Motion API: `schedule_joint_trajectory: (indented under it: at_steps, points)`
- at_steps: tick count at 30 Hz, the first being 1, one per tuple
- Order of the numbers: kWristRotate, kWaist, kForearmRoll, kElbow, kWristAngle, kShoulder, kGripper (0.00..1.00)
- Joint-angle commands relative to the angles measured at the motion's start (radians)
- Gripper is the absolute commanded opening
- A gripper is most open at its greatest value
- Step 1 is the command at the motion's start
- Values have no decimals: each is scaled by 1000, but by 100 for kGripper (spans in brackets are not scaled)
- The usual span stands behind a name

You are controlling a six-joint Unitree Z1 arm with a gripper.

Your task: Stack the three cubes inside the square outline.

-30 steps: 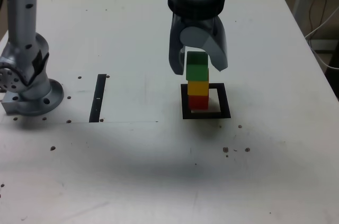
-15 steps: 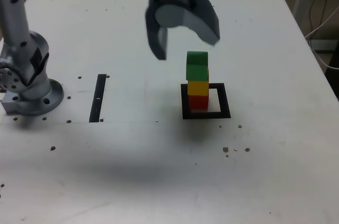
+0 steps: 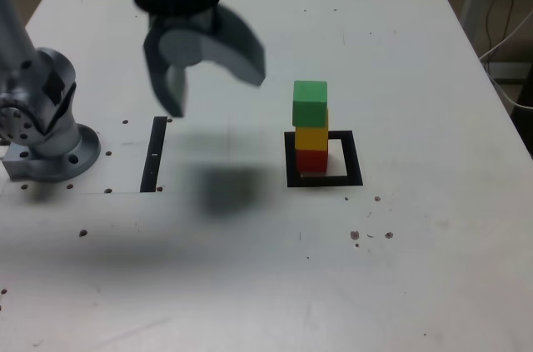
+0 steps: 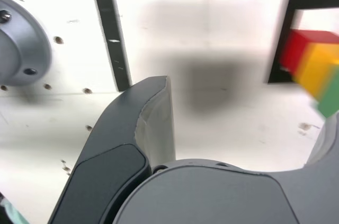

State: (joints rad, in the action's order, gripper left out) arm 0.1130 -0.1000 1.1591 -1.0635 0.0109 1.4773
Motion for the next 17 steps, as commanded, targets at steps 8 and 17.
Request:
schedule_joint_trajectory:
  at_steps: [8,17]
  points:
    - [2,-29,-16,228,-52,-79,100]
    - [2,-53,-64,302,-60,-66,100]
